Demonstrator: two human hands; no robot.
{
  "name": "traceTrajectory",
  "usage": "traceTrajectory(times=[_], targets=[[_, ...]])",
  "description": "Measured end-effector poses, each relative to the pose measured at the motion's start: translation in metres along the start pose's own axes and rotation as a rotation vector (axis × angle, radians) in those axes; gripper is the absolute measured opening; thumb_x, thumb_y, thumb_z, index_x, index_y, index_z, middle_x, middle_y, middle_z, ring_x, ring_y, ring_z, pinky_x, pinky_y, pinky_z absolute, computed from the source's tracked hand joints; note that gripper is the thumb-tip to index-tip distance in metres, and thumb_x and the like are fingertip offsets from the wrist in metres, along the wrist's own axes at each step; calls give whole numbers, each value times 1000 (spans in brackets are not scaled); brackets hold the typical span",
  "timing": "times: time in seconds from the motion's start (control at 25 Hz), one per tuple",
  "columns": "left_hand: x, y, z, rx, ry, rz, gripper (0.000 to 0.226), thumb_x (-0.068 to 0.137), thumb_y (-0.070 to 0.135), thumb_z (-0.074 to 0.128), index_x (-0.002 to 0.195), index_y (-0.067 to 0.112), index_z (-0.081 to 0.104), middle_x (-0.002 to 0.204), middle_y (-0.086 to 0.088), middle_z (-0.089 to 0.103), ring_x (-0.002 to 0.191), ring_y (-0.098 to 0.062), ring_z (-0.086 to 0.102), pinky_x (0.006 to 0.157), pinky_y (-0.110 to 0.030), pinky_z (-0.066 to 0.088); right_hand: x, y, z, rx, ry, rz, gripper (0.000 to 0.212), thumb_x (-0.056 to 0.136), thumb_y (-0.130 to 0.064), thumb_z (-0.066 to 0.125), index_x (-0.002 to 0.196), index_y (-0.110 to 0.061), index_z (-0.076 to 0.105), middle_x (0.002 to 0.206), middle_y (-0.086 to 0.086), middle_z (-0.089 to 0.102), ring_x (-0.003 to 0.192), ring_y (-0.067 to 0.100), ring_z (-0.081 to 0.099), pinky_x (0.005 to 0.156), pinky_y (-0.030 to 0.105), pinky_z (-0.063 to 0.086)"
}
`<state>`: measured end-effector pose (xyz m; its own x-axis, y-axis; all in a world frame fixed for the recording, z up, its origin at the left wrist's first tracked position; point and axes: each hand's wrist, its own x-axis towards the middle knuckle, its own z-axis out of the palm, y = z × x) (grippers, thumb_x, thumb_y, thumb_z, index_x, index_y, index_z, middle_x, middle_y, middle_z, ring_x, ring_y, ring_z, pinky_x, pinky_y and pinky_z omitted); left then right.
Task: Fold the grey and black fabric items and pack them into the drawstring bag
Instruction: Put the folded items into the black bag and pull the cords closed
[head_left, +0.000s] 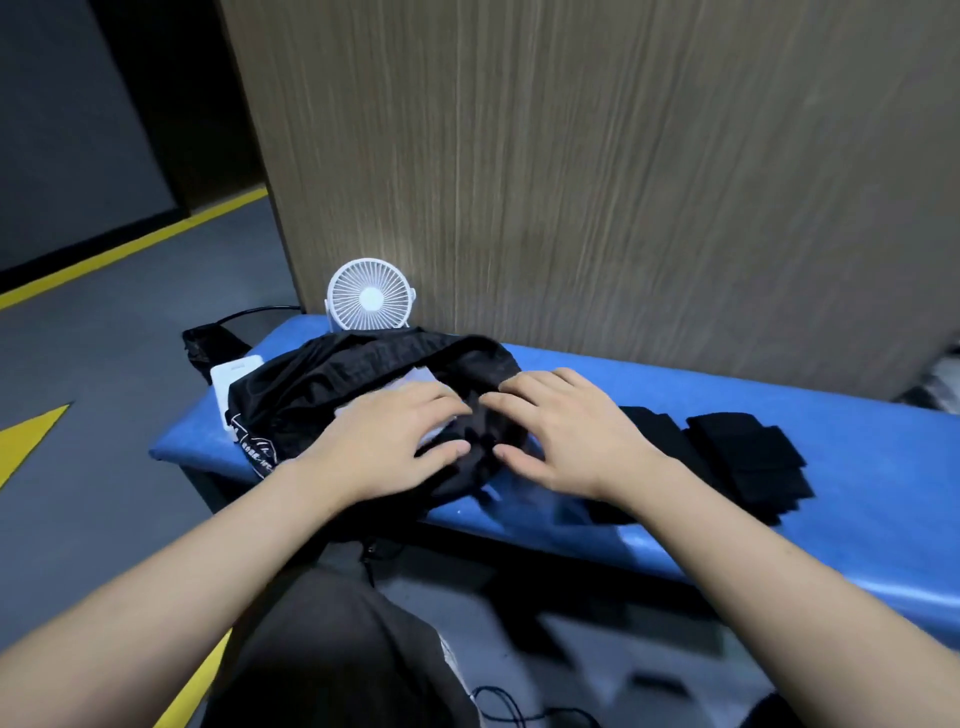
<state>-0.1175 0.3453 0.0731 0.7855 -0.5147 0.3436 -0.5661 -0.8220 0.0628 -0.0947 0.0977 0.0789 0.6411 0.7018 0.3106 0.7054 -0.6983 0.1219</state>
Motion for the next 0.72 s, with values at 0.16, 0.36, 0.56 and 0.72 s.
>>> traceTrajectory(times=[0.16, 0.36, 0.56, 0.72], targets=[[26, 49, 17, -63, 47, 78, 56, 92, 60, 41, 136, 27, 54, 140, 11, 51, 126, -11, 49, 99, -32, 46, -63, 31, -16, -39, -1, 103, 59, 93, -59, 44, 138, -21, 56, 131, 3, 60, 125, 26, 53, 102, 41, 41], [69, 98, 49, -79, 0, 119, 71, 93, 65, 40, 151, 26, 37, 158, 5, 31, 145, -14, 30, 117, -34, 31, -123, 67, -11, -12, -100, 247, 83, 88, -76, 42, 153, -25, 36, 155, 5, 40, 146, 29, 31, 118, 46, 28], [100, 116, 78, -190, -55, 32, 82, 93, 70, 31, 159, 29, 6, 166, 6, 10, 152, -14, 10, 121, -34, 19, -132, 87, 9, 25, -206, 310, 118, 71, -96, 37, 161, -27, 7, 169, 7, 8, 156, 29, 2, 125, 53, 10], [103, 117, 102, -233, -219, -53, 85, 90, 74, 18, 159, 28, 4, 167, 7, 6, 153, -14, 10, 122, -40, 22, -125, 87, 35, 29, -293, 246, 129, 63, -97, 42, 161, -28, -6, 169, 9, -5, 156, 32, -4, 124, 54, 4]])
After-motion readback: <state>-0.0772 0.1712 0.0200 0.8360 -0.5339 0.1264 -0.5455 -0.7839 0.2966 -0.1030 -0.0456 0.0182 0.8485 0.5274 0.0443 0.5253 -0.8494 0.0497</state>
